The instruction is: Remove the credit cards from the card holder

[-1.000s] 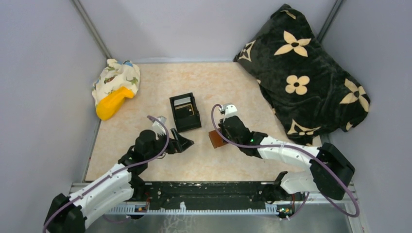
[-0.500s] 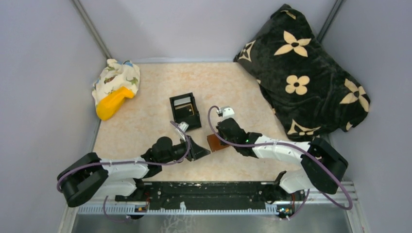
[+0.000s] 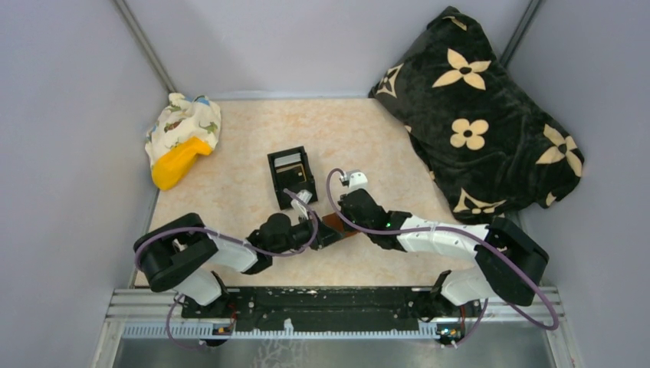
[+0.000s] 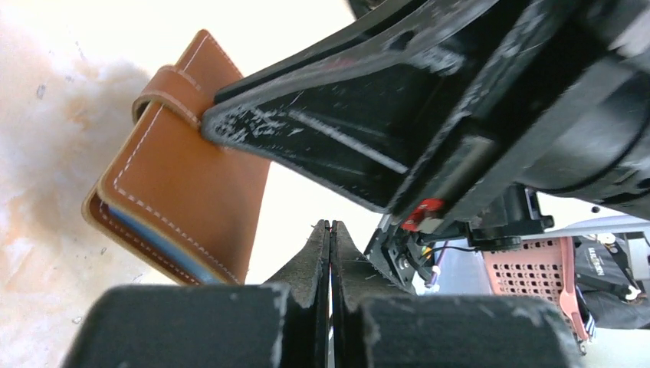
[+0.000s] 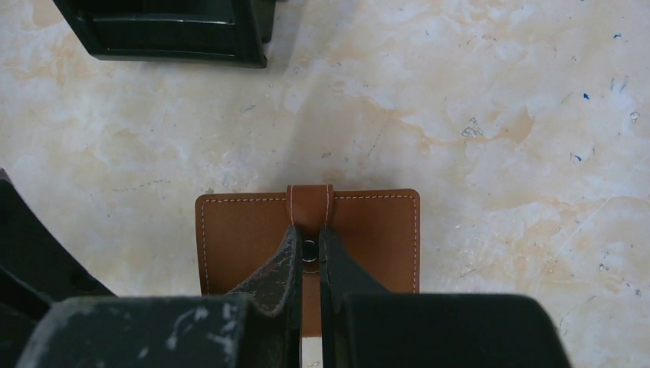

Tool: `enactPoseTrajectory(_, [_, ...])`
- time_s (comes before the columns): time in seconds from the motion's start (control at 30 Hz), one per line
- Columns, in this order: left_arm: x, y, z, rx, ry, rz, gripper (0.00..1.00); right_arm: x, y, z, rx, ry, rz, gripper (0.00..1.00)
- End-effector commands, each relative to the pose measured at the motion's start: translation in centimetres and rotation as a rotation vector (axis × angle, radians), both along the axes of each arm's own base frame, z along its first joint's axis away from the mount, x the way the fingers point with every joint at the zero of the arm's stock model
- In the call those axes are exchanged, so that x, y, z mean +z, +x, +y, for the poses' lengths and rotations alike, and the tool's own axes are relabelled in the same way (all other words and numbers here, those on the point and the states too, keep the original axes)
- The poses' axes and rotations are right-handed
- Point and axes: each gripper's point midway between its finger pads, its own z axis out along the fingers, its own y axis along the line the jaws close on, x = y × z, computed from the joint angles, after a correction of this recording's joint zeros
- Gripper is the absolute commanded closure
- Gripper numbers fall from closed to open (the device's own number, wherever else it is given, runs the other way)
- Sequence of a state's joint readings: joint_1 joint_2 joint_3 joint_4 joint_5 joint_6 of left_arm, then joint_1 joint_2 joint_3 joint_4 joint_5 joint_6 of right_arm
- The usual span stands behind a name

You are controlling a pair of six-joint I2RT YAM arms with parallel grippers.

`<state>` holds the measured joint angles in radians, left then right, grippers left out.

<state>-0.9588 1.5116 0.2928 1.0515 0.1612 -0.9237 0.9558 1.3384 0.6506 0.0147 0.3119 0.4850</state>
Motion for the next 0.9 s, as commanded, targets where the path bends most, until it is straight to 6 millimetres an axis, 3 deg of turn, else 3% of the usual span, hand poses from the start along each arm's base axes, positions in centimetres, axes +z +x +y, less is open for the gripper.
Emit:
enactPoseTrajectory(0.0, [-0.8,-0.2,-0.3,0.040,-0.017,0.022,1.00,3.3,0.7,1.6,-0.007,0.111,-0.061,1.00])
enactPoseTrajectory(0.33, [-4.3,0.6,-0.5,0.085,0.085,0.061,1.00,4.3,-0.5,2.4,0.047,0.137,-0.067,1.00])
enactPoseTrajectory(0.7, [-4.4,1.2,-0.3,0.120,0.084,0.065,1.00,3.1,-2.5,1.4,0.065,0.130,-0.025,1.00])
enactPoseTrajectory(0.87, [-4.0,0.9,-0.7,0.094,0.064,0.057,1.00,2.9,-2.4,-0.2,0.023,0.090,-0.041,1.00])
